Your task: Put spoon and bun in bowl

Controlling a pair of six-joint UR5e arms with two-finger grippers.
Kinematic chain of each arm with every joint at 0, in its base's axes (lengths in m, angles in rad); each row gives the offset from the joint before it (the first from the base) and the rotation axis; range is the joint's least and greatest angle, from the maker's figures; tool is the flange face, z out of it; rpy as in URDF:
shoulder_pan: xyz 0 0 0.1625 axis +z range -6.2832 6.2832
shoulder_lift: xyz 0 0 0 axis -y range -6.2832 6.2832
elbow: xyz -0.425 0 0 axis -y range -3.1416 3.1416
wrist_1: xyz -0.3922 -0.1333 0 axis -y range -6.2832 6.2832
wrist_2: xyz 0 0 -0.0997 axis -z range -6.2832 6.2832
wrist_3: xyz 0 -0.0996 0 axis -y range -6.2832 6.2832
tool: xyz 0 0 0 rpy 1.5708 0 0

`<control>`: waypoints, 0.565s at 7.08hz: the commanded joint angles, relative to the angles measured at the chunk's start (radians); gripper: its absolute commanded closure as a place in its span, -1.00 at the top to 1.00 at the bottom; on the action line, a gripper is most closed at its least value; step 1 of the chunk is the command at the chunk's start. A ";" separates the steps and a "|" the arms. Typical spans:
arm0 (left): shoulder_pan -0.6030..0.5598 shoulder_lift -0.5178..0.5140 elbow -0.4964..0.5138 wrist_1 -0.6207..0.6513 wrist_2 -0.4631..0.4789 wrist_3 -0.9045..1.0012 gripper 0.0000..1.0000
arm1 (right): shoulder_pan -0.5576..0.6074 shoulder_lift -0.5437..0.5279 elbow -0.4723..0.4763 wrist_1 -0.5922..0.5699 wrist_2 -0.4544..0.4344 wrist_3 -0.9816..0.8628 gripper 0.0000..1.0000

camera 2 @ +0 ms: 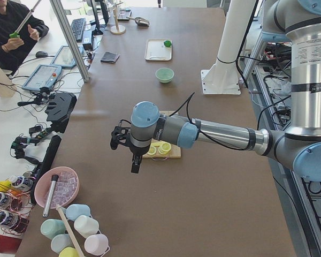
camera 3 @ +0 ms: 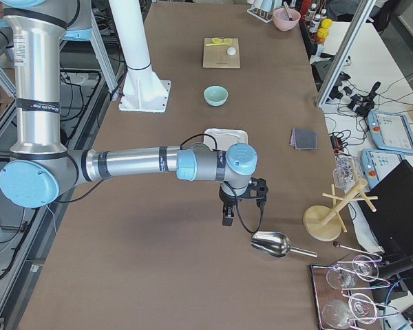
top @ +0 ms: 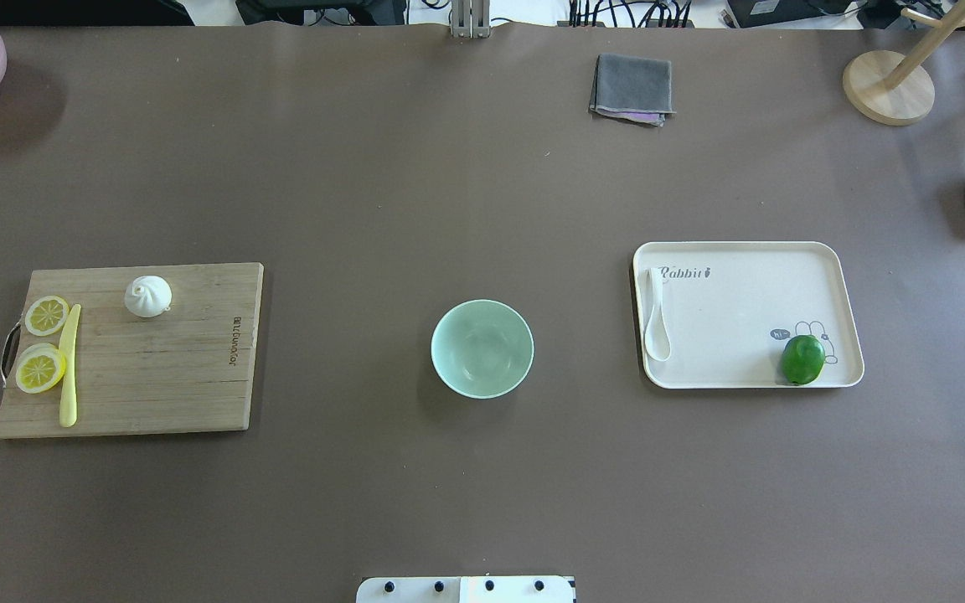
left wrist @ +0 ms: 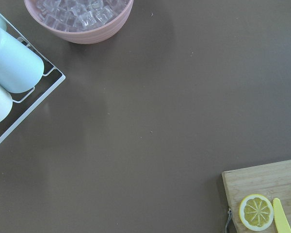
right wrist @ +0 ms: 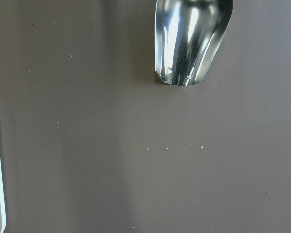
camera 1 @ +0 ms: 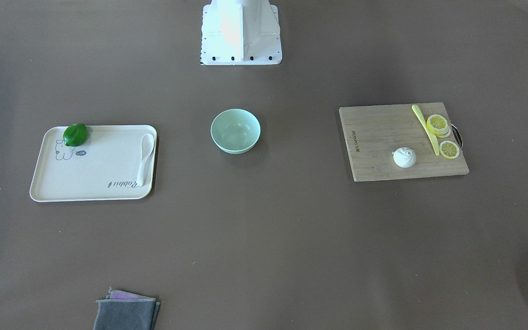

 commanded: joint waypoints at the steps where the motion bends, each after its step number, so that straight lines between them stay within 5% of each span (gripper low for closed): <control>1: -0.009 0.006 0.007 0.017 0.003 0.000 0.96 | 0.000 -0.005 -0.006 -0.003 0.014 0.001 1.00; 4: -0.011 0.013 0.008 0.017 0.002 -0.001 0.96 | -0.002 -0.010 -0.006 -0.001 0.012 0.001 1.00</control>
